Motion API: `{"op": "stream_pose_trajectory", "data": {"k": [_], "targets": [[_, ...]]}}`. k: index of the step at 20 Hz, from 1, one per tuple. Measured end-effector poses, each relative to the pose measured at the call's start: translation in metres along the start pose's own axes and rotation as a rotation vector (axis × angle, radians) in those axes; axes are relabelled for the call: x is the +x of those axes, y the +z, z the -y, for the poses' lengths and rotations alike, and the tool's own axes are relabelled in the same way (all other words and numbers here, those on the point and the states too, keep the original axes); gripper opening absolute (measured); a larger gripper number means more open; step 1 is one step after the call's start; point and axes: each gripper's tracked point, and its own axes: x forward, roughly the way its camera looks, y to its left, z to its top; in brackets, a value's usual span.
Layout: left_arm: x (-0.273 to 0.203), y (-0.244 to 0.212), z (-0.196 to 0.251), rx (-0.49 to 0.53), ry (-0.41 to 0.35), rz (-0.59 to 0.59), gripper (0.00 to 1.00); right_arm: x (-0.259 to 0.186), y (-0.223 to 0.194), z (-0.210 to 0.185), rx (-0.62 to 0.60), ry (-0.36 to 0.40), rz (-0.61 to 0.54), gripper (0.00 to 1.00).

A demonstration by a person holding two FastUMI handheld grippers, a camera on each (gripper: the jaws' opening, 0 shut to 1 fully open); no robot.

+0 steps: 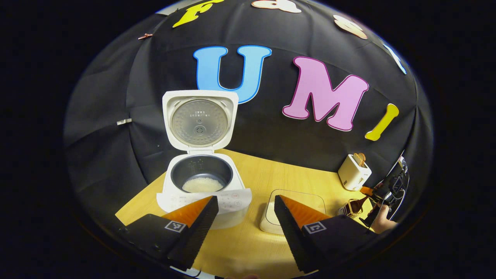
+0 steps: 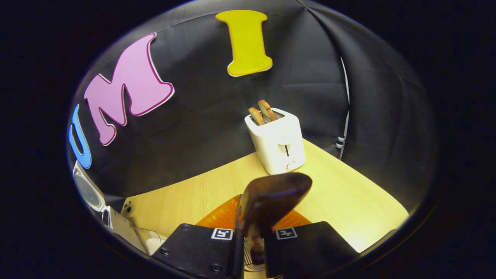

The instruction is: Close the left gripper, press the button to open the rice cooker; take a wooden spoon from the chopstick holder with the right hand, scoop a spoonful of rice and pour it into the rice cooker, then put the wooden spoon back into the chopstick holder.

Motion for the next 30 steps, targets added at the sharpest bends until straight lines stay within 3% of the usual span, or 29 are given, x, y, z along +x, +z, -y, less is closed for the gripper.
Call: {"op": "stream_pose_trajectory", "data": {"k": [1, 2, 5, 7, 10, 17, 25, 30], "targets": [[0.0, 0.002, -0.001, -0.004, -0.006, -0.005, 0.94, -0.005, -0.002, 0.002, 0.01, -0.001, -0.012, 0.12], [-0.002, 0.005, 0.0, -0.015, -0.02, -0.003, 0.94, -0.01, -0.003, 0.001, 0.026, 0.003, -0.027, 0.31], [0.0, 0.021, -0.002, -0.036, -0.059, 0.021, 0.94, -0.03, 0.0, -0.001, 0.018, -0.007, -0.048, 0.6], [0.002, 0.035, -0.008, -0.056, -0.089, 0.058, 0.94, -0.048, 0.007, 0.001, -0.02, -0.033, -0.039, 1.0], [0.009, 0.051, -0.028, -0.052, -0.118, 0.089, 0.94, -0.078, 0.019, 0.001, -0.029, -0.085, -0.012, 0.98], [0.027, 0.13, -0.108, -0.06, -0.086, 0.215, 0.94, -0.16, 0.026, 0.003, -0.016, -0.163, 0.061, 0.98], [0.067, 0.255, -0.174, 0.034, 0.017, 0.347, 0.94, -0.243, -0.023, -0.006, -0.009, -0.207, 0.004, 0.98], [0.126, 0.296, -0.19, -0.022, 0.009, 0.339, 0.93, -0.288, -0.061, -0.008, 0.013, -0.227, -0.049, 0.98]]}}
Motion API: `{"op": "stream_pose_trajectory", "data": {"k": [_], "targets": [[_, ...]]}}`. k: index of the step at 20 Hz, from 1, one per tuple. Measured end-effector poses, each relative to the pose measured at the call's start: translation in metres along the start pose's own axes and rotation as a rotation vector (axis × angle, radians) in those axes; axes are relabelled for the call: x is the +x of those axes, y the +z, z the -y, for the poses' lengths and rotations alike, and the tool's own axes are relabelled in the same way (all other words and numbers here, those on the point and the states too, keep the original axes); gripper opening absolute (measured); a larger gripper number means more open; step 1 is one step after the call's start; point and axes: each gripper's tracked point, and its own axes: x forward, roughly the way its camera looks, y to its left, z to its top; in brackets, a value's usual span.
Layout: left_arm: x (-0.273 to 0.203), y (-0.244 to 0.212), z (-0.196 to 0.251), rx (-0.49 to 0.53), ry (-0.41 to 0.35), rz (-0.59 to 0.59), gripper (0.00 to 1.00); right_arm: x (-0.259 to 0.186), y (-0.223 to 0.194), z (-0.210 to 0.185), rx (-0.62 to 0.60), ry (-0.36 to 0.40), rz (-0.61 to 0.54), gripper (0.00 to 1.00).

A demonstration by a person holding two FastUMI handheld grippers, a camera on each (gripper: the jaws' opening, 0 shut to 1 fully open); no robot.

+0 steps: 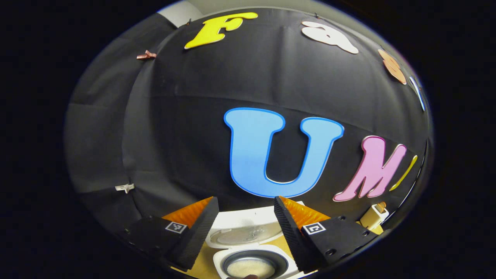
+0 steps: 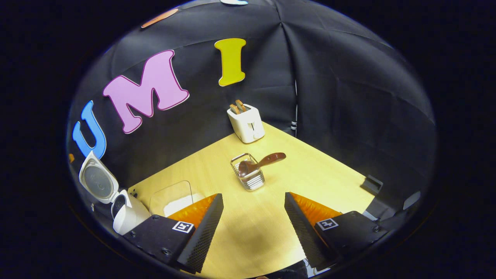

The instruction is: Close the left gripper, press the button to open the rice cooker; take a wooden spoon from the chopstick holder with the right hand, scoop a spoonful of rice and pour it into the rice cooker, then put the wooden spoon back into the chopstick holder.

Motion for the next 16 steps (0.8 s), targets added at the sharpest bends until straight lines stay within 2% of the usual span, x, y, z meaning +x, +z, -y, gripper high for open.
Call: {"op": "stream_pose_trajectory", "data": {"k": [4, 6, 7, 8, 11, 12, 13, 14, 16], "targets": [[0.061, -0.017, -0.007, 0.025, -0.008, -0.086, 0.93, -0.031, -0.014, 0.011, -0.005, -0.035, -0.017, 0.98], [0.08, -0.035, -0.005, 0.006, -0.013, -0.159, 0.93, -0.037, -0.021, 0.018, 0.016, -0.056, -0.033, 0.98], [0.087, -0.042, -0.004, -0.007, -0.008, -0.196, 0.87, -0.037, -0.022, 0.021, 0.037, -0.07, -0.037, 0.98], [0.092, -0.052, -0.006, -0.015, -0.005, -0.234, 0.93, -0.037, -0.021, 0.024, 0.062, -0.08, -0.037, 0.98], [0.089, -0.065, -0.005, 0.044, -0.003, -0.313, 0.95, -0.035, -0.016, 0.02, 0.079, -0.081, -0.027, 0.98], [0.082, -0.067, 0.002, 0.033, -0.024, -0.327, 0.95, -0.031, -0.017, 0.019, 0.065, -0.083, -0.027, 0.98], [0.078, -0.073, 0.008, 0.015, -0.041, -0.357, 1.0, -0.026, -0.018, 0.016, 0.055, -0.083, -0.034, 0.98], [0.069, -0.075, 0.011, 0.005, -0.053, -0.369, 0.95, -0.023, -0.018, 0.01, 0.052, -0.071, -0.037, 0.98], [0.051, -0.087, 0.016, -0.021, -0.072, -0.409, 0.96, -0.015, -0.018, -0.006, 0.037, -0.035, -0.045, 0.99]]}}
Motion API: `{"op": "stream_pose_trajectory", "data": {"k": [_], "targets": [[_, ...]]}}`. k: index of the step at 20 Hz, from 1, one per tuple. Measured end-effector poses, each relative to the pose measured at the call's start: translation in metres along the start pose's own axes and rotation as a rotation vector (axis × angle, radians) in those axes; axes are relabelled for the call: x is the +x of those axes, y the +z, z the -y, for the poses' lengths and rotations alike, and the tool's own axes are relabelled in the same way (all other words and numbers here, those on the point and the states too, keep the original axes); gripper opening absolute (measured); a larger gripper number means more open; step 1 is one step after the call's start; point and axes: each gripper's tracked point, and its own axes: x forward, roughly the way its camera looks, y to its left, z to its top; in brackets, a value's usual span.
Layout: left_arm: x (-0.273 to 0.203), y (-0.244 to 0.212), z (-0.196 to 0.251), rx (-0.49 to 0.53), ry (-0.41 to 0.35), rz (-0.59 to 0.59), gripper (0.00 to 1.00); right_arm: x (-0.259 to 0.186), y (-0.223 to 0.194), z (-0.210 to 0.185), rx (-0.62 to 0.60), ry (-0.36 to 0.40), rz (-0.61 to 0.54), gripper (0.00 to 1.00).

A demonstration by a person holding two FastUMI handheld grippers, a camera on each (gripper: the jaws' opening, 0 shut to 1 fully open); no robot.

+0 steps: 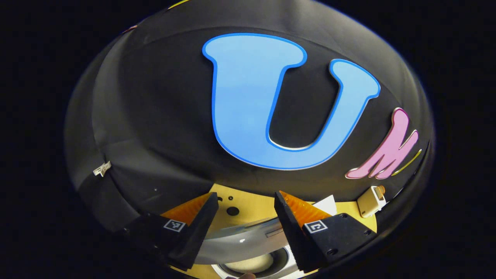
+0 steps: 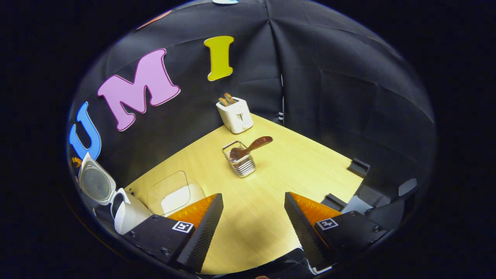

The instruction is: Close the left gripper, press the button to open the rice cooker; take a wooden spoon from the chopstick holder with the right hand, scoop a spoonful of rice and pour it into the rice cooker, then put the wooden spoon back into the chopstick holder.

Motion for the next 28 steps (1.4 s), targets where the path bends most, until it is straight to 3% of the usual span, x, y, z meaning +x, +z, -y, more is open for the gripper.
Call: {"op": "stream_pose_trajectory", "data": {"k": [5, 6, 7, 9, 14, 17, 21, 23, 25, 28], "targets": [[-0.031, -0.073, 0.03, -0.056, -0.055, -0.102, 0.96, 0.029, -0.007, -0.032, -0.071, 0.084, -0.05, 0.99], [-0.033, -0.095, 0.034, -0.076, -0.056, -0.134, 0.9, 0.035, -0.005, -0.04, -0.079, 0.106, -0.053, 0.99], [-0.036, -0.114, 0.036, -0.088, -0.051, -0.159, 0.95, 0.038, -0.005, -0.047, -0.09, 0.129, -0.053, 0.99], [-0.039, -0.143, 0.036, -0.047, -0.021, -0.169, 0.89, 0.047, -0.005, -0.056, -0.124, 0.157, -0.064, 0.98], [-0.042, -0.205, 0.045, 0.101, 0.081, -0.21, 0.92, 0.057, -0.028, -0.074, -0.194, 0.239, -0.129, 0.98], [-0.04, -0.225, 0.05, 0.108, 0.102, -0.242, 0.95, 0.068, -0.025, -0.075, -0.316, 0.256, -0.118, 0.98], [-0.041, -0.254, 0.048, 0.046, 0.16, -0.306, 0.95, 0.078, -0.027, -0.083, -0.315, 0.299, -0.149, 0.99], [-0.043, -0.259, 0.049, 0.125, 0.188, -0.292, 0.96, 0.082, -0.028, -0.087, -0.324, 0.323, -0.149, 0.99], [-0.039, -0.257, 0.053, 0.116, 0.196, -0.26, 0.95, 0.087, -0.029, -0.085, -0.356, 0.322, -0.134, 0.99], [-0.038, -0.259, 0.057, 0.187, 0.164, -0.183, 0.96, 0.086, -0.047, -0.093, -0.359, 0.363, -0.16, 0.99]]}}
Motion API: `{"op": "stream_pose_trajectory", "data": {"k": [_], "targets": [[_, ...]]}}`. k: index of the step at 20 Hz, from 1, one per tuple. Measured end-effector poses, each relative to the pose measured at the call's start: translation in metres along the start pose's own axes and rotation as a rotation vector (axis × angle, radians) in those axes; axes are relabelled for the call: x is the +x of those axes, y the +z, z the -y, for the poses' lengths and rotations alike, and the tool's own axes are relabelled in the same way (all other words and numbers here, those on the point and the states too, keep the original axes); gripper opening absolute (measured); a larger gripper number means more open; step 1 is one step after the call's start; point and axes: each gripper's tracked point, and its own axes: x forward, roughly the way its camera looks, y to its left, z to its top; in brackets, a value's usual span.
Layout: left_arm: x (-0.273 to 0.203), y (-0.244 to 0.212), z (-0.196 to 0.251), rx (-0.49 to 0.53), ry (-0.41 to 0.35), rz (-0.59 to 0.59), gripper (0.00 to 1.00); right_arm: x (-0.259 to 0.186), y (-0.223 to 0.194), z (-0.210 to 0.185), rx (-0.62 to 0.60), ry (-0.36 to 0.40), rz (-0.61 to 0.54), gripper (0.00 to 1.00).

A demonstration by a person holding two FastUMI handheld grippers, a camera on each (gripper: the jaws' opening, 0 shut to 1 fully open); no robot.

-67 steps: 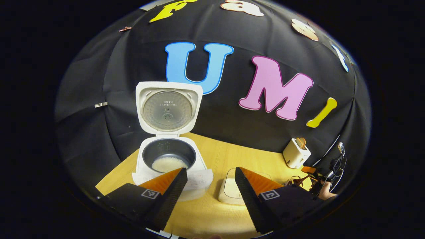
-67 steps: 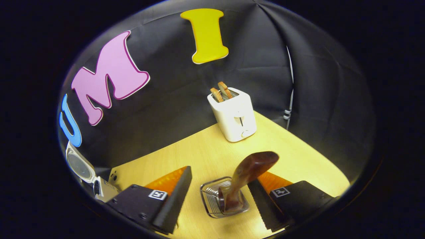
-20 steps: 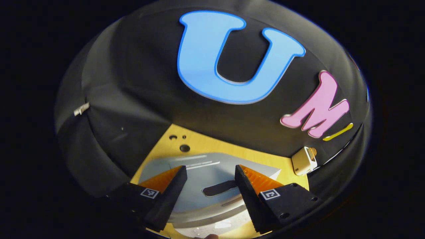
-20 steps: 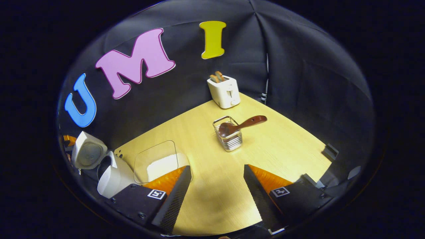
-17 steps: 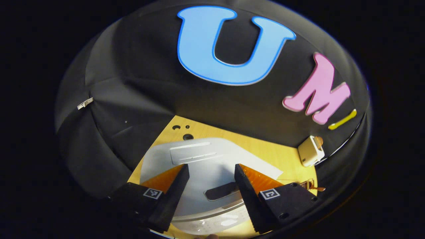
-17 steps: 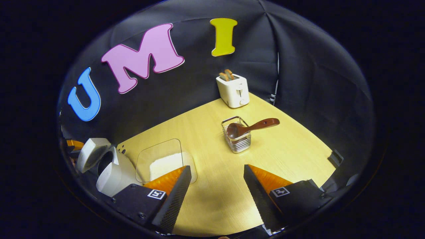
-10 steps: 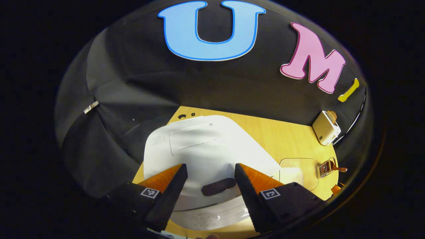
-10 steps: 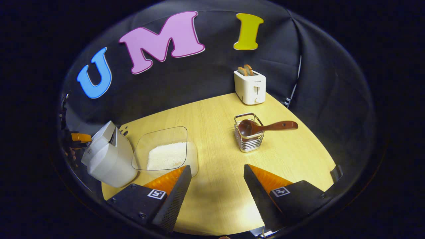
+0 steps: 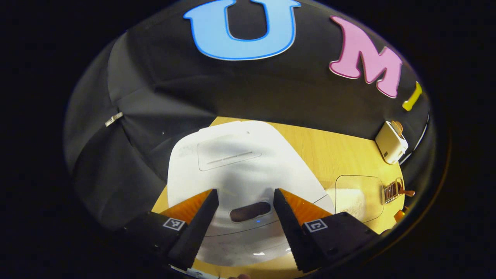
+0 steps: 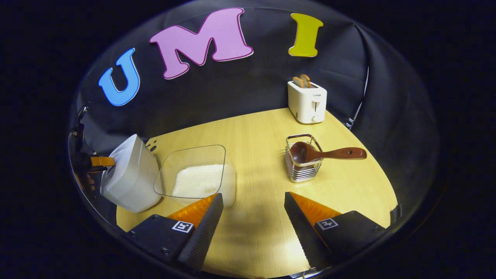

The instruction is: Close the left gripper, press the button to open the rice cooker; take a wooden spoon from the chopstick holder with the right hand, scoop a spoonful of rice and pour it into the rice cooker, then put the wooden spoon back into the chopstick holder.

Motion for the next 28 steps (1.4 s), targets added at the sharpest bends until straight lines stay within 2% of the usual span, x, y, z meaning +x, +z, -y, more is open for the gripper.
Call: {"op": "stream_pose_trajectory", "data": {"k": [7, 10, 14, 17, 18, 20, 25, 27, 28], "targets": [[0.001, 0.006, -0.005, -0.028, 0.021, 0.072, 0.95, -0.004, -0.018, -0.036, -0.049, 0.103, -0.038, 0.99], [-0.01, 0.007, -0.004, -0.068, 0.021, 0.095, 0.97, -0.012, -0.011, -0.037, -0.091, 0.101, -0.016, 0.98], [-0.04, 0.017, -0.004, -0.14, -0.003, 0.191, 0.97, -0.019, -0.004, -0.034, -0.056, 0.079, 0.003, 0.98], [-0.078, 0.03, 0.005, -0.188, -0.049, 0.307, 0.96, -0.031, 0.012, -0.034, -0.041, 0.04, 0.071, 0.98], [-0.092, 0.031, 0.014, -0.182, -0.084, 0.329, 0.96, -0.035, 0.025, -0.035, -0.032, 0.021, 0.125, 0.99], [-0.114, 0.027, 0.019, -0.159, -0.104, 0.374, 0.96, -0.045, 0.032, -0.051, -0.028, 0.033, 0.166, 0.98], [-0.161, 0.011, 0.043, -0.025, -0.165, 0.524, 0.95, -0.059, 0.011, -0.093, -0.139, 0.048, 0.144, 0.99], [-0.17, -0.001, 0.058, -0.036, -0.232, 0.516, 0.95, -0.07, -0.001, -0.106, -0.202, 0.05, 0.133, 0.98], [-0.174, -0.007, 0.064, -0.054, -0.269, 0.503, 0.92, -0.075, -0.007, -0.111, -0.218, 0.053, 0.124, 0.98]]}}
